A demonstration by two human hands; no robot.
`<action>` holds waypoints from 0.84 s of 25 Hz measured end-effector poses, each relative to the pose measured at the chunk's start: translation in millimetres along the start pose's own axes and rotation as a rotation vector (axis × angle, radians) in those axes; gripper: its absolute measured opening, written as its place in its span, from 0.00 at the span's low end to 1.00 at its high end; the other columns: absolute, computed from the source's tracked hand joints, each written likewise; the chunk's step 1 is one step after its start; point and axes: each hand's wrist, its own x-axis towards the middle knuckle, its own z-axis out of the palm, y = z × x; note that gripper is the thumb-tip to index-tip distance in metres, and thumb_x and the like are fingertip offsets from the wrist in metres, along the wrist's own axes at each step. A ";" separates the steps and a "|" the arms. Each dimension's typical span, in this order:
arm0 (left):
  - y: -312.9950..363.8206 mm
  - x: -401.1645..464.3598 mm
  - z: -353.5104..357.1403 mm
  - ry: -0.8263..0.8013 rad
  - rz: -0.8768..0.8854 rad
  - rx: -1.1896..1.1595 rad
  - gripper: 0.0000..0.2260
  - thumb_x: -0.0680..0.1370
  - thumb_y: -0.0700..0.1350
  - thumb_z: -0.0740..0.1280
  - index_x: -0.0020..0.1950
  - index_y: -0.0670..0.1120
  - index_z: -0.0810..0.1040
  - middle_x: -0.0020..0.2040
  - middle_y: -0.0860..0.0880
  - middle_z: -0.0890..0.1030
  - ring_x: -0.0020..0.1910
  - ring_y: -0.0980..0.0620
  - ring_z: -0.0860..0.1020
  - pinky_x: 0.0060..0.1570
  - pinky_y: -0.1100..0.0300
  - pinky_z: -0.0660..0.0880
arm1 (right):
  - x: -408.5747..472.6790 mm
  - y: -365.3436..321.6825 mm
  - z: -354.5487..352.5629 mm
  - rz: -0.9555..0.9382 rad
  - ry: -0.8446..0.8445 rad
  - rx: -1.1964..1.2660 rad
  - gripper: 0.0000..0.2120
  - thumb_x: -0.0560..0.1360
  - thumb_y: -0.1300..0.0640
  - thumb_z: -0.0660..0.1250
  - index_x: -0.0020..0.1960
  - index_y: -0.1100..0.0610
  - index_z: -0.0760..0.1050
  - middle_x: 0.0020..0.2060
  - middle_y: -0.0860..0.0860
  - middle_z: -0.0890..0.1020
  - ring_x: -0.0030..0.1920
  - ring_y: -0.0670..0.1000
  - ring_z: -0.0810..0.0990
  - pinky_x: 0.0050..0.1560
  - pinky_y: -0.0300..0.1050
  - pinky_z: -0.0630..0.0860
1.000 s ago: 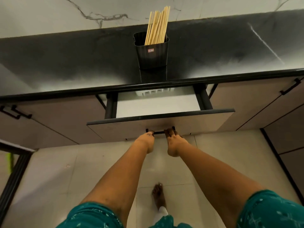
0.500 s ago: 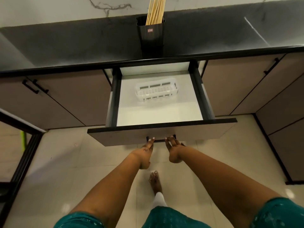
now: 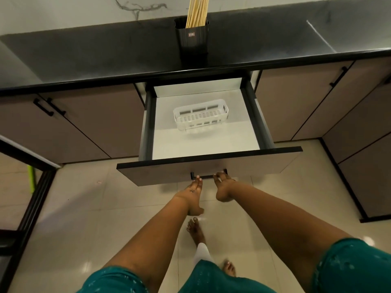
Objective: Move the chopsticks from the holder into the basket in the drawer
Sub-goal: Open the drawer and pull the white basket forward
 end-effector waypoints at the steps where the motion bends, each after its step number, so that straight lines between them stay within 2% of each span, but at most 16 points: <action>1: 0.5 -1.9 -3.1 0.005 0.002 -0.009 0.48 0.74 0.54 0.67 0.75 0.47 0.31 0.77 0.47 0.34 0.77 0.46 0.39 0.74 0.50 0.48 | -2.6 -0.2 1.0 0.013 0.020 0.000 0.38 0.75 0.58 0.56 0.77 0.54 0.36 0.78 0.53 0.37 0.77 0.56 0.37 0.76 0.56 0.44; 3: 6.1 -7.1 -15.2 0.092 0.037 -0.068 0.43 0.76 0.54 0.65 0.77 0.46 0.38 0.79 0.44 0.44 0.77 0.44 0.46 0.73 0.49 0.52 | -8.3 -4.4 -2.2 0.055 0.067 -0.031 0.36 0.77 0.56 0.57 0.78 0.55 0.41 0.78 0.55 0.42 0.78 0.59 0.45 0.76 0.55 0.49; 4: 12.1 -9.8 -24.1 0.198 0.077 -0.135 0.38 0.77 0.53 0.64 0.78 0.46 0.44 0.78 0.43 0.53 0.76 0.43 0.54 0.72 0.49 0.57 | -12.7 -9.5 -8.4 0.042 0.057 -0.102 0.33 0.78 0.55 0.57 0.78 0.57 0.46 0.78 0.56 0.47 0.77 0.60 0.51 0.76 0.55 0.53; 6: 25.9 -16.9 -45.5 0.496 0.176 -0.329 0.25 0.78 0.46 0.61 0.75 0.47 0.61 0.67 0.44 0.74 0.66 0.45 0.71 0.64 0.51 0.69 | -25.3 -25.5 -29.5 -0.113 -0.011 -0.248 0.25 0.80 0.56 0.57 0.75 0.60 0.58 0.75 0.60 0.60 0.72 0.60 0.63 0.72 0.54 0.61; 8: 30.2 -21.3 -74.7 0.739 0.226 -0.596 0.17 0.76 0.40 0.60 0.64 0.46 0.74 0.52 0.47 0.81 0.51 0.49 0.79 0.53 0.55 0.75 | -40.0 -39.2 -71.3 -0.274 0.012 -0.208 0.20 0.79 0.58 0.60 0.70 0.61 0.68 0.69 0.61 0.70 0.65 0.60 0.71 0.64 0.50 0.67; 10: 22.9 -18.4 -111.2 0.854 0.217 -0.796 0.14 0.74 0.36 0.61 0.56 0.46 0.78 0.45 0.49 0.82 0.40 0.52 0.79 0.44 0.59 0.76 | -55.2 -42.1 -123.0 -0.312 0.143 -0.091 0.15 0.77 0.57 0.63 0.62 0.60 0.75 0.60 0.60 0.79 0.55 0.58 0.77 0.53 0.46 0.70; 12: 11.4 -9.3 -151.9 0.899 0.205 -0.886 0.12 0.74 0.36 0.63 0.55 0.46 0.78 0.43 0.49 0.81 0.36 0.55 0.78 0.40 0.62 0.76 | -62.9 -37.6 -168.7 -0.283 0.286 0.216 0.13 0.77 0.53 0.63 0.57 0.59 0.77 0.50 0.55 0.83 0.51 0.54 0.80 0.51 0.44 0.72; 14: -0.7 6.0 -190.6 0.932 0.189 -0.991 0.09 0.76 0.38 0.65 0.55 0.46 0.77 0.45 0.48 0.81 0.41 0.50 0.80 0.43 0.58 0.78 | -59.0 -36.6 -210.1 -0.295 0.416 0.530 0.14 0.79 0.49 0.61 0.57 0.58 0.77 0.48 0.52 0.83 0.49 0.51 0.82 0.52 0.45 0.74; 16: -15.6 29.1 -222.9 0.947 0.155 -1.068 0.08 0.77 0.40 0.65 0.55 0.46 0.77 0.47 0.45 0.81 0.45 0.46 0.81 0.46 0.54 0.79 | -40.8 -36.7 -248.7 -0.312 0.500 0.821 0.16 0.80 0.48 0.57 0.57 0.58 0.76 0.48 0.54 0.83 0.49 0.52 0.81 0.52 0.48 0.76; 18: -34.8 57.8 -243.0 0.904 0.079 -1.103 0.10 0.77 0.42 0.64 0.58 0.46 0.76 0.52 0.45 0.81 0.48 0.47 0.79 0.45 0.57 0.76 | -8.7 -29.0 -276.0 -0.270 0.538 1.060 0.18 0.81 0.48 0.55 0.56 0.59 0.76 0.48 0.56 0.82 0.48 0.53 0.81 0.52 0.48 0.76; 21: -64.4 95.2 -250.7 0.771 -0.078 -1.151 0.16 0.78 0.44 0.64 0.65 0.46 0.71 0.61 0.45 0.77 0.53 0.49 0.76 0.49 0.58 0.72 | 50.0 -5.7 -292.6 -0.114 0.579 1.136 0.20 0.81 0.46 0.55 0.57 0.60 0.75 0.52 0.57 0.81 0.51 0.56 0.79 0.53 0.51 0.75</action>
